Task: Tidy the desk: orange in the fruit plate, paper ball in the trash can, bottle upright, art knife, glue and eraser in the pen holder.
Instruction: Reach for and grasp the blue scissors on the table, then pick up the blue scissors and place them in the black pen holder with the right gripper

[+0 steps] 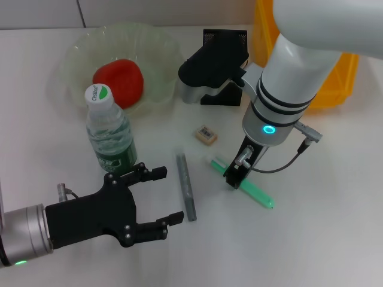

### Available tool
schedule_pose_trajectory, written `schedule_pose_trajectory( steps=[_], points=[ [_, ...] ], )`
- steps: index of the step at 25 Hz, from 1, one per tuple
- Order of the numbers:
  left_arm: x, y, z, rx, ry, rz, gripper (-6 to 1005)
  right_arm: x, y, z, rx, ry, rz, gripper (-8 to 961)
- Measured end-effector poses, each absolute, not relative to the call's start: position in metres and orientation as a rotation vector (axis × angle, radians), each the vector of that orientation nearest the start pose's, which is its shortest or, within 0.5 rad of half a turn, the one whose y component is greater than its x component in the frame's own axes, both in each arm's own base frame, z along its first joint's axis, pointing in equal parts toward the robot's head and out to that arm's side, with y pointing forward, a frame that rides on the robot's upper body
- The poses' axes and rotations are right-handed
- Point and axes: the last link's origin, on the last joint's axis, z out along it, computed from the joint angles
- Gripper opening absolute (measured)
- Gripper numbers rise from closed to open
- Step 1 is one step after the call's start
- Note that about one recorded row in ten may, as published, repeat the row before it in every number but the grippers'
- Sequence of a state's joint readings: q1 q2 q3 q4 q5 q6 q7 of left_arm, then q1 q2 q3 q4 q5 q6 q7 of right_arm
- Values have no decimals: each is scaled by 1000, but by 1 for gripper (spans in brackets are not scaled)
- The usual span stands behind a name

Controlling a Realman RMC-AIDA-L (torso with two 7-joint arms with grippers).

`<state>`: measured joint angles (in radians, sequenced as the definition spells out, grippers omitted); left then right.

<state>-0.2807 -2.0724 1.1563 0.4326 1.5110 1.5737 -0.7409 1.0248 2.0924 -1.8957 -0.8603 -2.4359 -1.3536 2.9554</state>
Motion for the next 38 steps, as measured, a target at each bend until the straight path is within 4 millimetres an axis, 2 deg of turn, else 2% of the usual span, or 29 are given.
schedule_pose_trajectory(
  steps=[11,16,20,21,22,23,24,25,27,28,31,32,33,34,35,37,38],
  points=[
    [-290,235,-54,-2705,-196,-892,814,129,354,-113,-2581,891,-911,192],
    [-289,235,-53,-2704,-194,-899,814,123,350,-110,-2605,887,-875,168],
    [-289,235,-53,-2703,-194,-903,814,110,356,-74,-2577,907,-683,169],
    [-289,235,-53,-2703,-194,-903,814,110,356,-74,-2577,907,-683,170],
    [-289,235,-53,-2703,-194,-903,814,102,359,-48,-2541,909,-537,170],
    [-289,235,-53,-2703,-194,-903,814,102,359,-48,-2541,909,-537,170],
    [-289,235,-53,-2703,-195,-903,814,97,361,-24,-2504,903,-387,170],
    [-289,234,-53,-2703,-195,-902,815,97,361,-24,-2504,903,-387,171],
    [-289,234,-53,-2703,-195,-902,815,94,361,18,-2420,794,-80,171],
    [-289,234,-53,-2703,-195,-902,815,94,361,18,-2420,794,-80,171],
    [-289,234,-53,-2705,-195,-901,815,101,356,41,-2345,614,210,172],
    [-289,235,-54,-2706,-195,-897,815,111,352,46,-2297,503,389,172],
    [-289,235,-54,-2706,-195,-897,815,111,352,46,-2297,503,389,172],
    [-289,235,-54,-2708,-195,-895,815,121,351,43,-2271,406,521,172],
    [-289,235,-54,-2709,-195,-895,815,121,351,43,-2271,406,521,172],
    [-289,235,-54,-2710,-195,-893,815,136,356,35,-2241,293,663,171],
    [-290,235,-54,-2710,-195,-892,815,136,356,35,-2241,293,663,171]
  ],
)
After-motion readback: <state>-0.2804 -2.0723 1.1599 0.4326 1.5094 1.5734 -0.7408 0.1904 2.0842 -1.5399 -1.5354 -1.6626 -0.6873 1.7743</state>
